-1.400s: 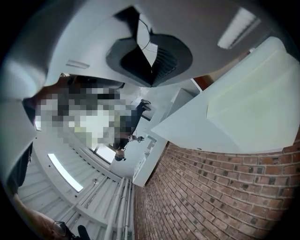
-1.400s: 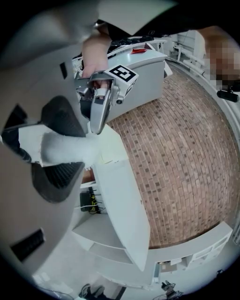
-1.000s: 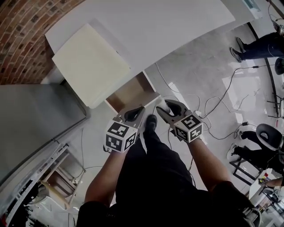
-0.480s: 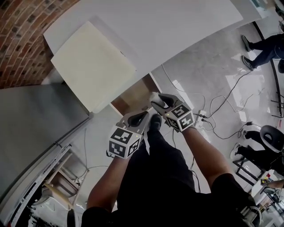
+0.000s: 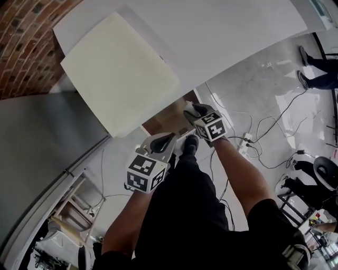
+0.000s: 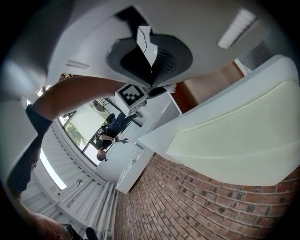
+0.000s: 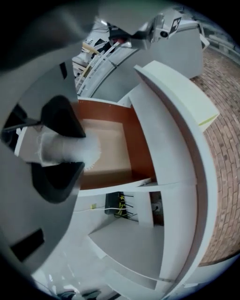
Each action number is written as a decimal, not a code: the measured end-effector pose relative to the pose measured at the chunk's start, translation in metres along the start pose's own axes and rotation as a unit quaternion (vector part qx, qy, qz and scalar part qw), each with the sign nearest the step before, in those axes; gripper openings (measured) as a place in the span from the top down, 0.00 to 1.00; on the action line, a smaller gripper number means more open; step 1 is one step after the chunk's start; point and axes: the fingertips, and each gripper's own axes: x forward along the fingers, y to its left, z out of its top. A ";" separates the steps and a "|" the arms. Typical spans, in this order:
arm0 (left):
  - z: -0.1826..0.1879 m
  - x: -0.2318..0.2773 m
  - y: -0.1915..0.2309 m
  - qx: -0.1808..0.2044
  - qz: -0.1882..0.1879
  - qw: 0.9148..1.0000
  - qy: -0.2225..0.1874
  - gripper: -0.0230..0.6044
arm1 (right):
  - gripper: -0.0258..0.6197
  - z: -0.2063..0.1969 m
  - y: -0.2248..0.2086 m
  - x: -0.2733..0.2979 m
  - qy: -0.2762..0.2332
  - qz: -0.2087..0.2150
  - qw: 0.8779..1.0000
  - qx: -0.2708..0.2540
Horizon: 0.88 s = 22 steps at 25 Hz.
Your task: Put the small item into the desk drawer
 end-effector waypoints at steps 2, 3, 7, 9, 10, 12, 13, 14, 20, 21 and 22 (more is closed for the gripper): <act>-0.005 -0.002 0.009 -0.002 0.005 1.000 0.005 0.94 | 0.72 -0.005 -0.012 0.017 0.020 -0.024 0.999 -0.007; -0.006 -0.003 0.014 -0.002 0.008 1.000 0.008 0.94 | 0.72 -0.008 -0.018 0.025 0.030 -0.037 0.999 -0.012; -0.009 -0.003 0.027 -0.007 0.014 1.000 0.007 0.94 | 0.72 -0.019 -0.031 0.053 0.065 -0.051 0.996 -0.024; -0.010 -0.001 0.028 -0.008 0.012 1.000 0.006 0.94 | 0.72 -0.025 -0.034 0.060 0.078 -0.056 0.995 -0.023; -0.010 0.000 0.028 -0.008 0.011 1.000 0.006 0.94 | 0.72 -0.027 -0.035 0.063 0.082 -0.058 0.995 -0.021; -0.010 0.001 0.028 -0.009 0.010 1.000 0.006 0.94 | 0.72 -0.029 -0.033 0.069 0.088 -0.060 0.994 -0.020; -0.010 0.001 0.028 -0.012 0.010 1.000 0.004 0.94 | 0.72 -0.031 -0.033 0.072 0.092 -0.064 0.994 -0.021; -0.010 0.002 0.028 -0.015 0.009 1.000 0.002 0.94 | 0.72 -0.034 -0.033 0.075 0.097 -0.070 0.993 -0.022; -0.009 0.000 0.027 -0.034 0.009 0.999 -0.008 0.94 | 0.68 -0.042 -0.038 0.081 0.122 -0.087 0.989 0.004; -0.007 -0.002 0.025 -0.036 0.009 0.999 -0.010 0.94 | 0.68 -0.040 -0.035 0.076 0.121 -0.082 0.989 0.012; -0.004 -0.006 0.022 -0.037 0.009 0.999 -0.014 0.94 | 0.68 -0.040 -0.033 0.068 0.121 -0.078 0.989 0.013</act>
